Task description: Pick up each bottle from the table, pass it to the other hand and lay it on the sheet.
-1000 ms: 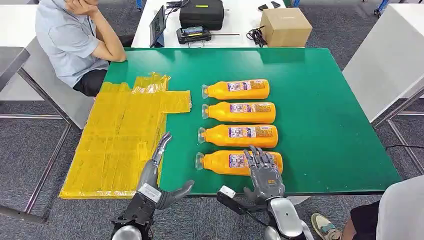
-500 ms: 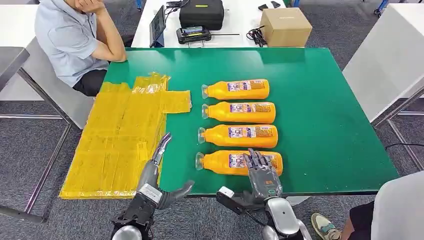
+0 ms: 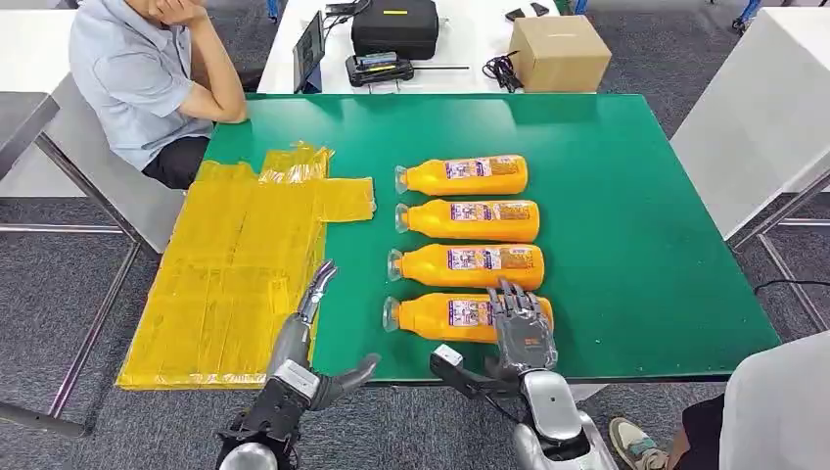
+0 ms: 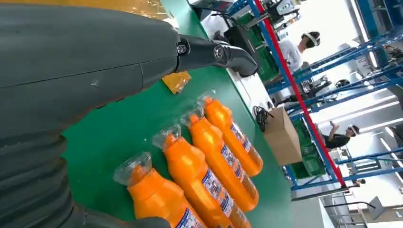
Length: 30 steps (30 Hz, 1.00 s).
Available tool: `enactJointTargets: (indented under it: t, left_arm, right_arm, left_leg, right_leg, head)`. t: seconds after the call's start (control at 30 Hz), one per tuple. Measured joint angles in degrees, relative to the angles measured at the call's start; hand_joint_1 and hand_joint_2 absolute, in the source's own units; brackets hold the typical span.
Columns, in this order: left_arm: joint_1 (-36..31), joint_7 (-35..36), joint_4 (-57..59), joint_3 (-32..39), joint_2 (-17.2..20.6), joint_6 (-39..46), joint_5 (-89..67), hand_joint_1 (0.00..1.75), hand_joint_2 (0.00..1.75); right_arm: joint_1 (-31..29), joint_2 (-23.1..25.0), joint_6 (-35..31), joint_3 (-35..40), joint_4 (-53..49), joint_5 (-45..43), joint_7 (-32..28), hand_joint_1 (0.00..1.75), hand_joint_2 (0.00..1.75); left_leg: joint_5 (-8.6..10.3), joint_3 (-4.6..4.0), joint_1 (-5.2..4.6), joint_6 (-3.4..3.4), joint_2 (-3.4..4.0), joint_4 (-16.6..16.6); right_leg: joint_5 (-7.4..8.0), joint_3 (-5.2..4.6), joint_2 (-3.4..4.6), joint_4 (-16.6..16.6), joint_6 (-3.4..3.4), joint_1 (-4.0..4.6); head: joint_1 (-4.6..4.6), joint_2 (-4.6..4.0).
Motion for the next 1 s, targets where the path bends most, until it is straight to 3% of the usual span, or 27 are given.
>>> enactJointTargets:
  t: [0.53,0.57,0.87,0.9,0.93,1.0]
  left_arm:
    - [0.30,0.13,-0.87,0.07,0.00,-0.11,-0.79,0.00,1.75]
    - [0.30,0.13,-0.87,0.07,0.00,-0.11,-0.79,0.00,1.75]
    - [0.22,-0.46,-0.79,0.07,0.00,-0.79,-0.59,0.00,1.75]
    - [0.22,-0.46,-0.79,0.09,0.00,-0.79,-0.59,0.00,1.75]
    - [0.23,-0.48,-0.79,0.07,0.00,-0.79,-0.61,0.00,1.75]
    - [0.23,-0.48,-0.76,0.09,0.00,-0.79,-0.59,0.00,1.75]
  right_arm:
    - [-1.96,0.65,1.01,-0.35,2.82,0.02,0.46,0.00,1.75]
    - [-2.27,0.74,1.93,-0.64,3.32,0.02,0.37,0.24,1.75]
    - [-5.97,0.76,2.12,-4.53,10.51,0.02,-0.53,0.24,1.75]
    - [-6.06,0.72,2.12,-4.72,10.93,0.02,-0.52,1.48,1.75]
    - [-6.17,0.74,2.10,-4.98,11.28,0.02,-0.52,1.69,1.75]
    - [-6.17,0.76,2.10,-5.33,11.83,0.00,-0.59,1.75,1.75]
  left_leg:
    - [-0.01,-0.04,0.00,0.00,0.01,-0.01]
    - [-0.01,-0.01,0.00,0.00,0.04,0.00]
    - [-0.24,0.76,0.00,-0.10,0.03,-0.04]
    - [-0.24,0.79,0.00,-0.10,0.04,-0.04]
    - [-0.23,0.81,0.00,-0.10,0.04,-0.04]
    - [-0.18,0.86,-0.01,-0.05,0.05,-0.04]
  right_leg:
    - [-0.01,-0.04,0.00,0.00,-0.01,0.00]
    - [-0.01,-0.04,0.01,0.00,-0.01,0.00]
    - [-0.32,0.02,0.01,-0.08,-0.23,0.00]
    - [-0.32,0.06,0.02,-0.08,-0.23,0.00]
    - [-0.28,0.07,0.02,-0.08,-0.24,0.00]
    - [-0.17,0.14,0.02,-0.08,-0.20,0.00]
  head:
    - [0.00,0.00]
    - [0.00,0.00]
    - [0.02,0.00]
    - [0.02,0.00]
    - [0.02,0.00]
    - [0.00,0.00]
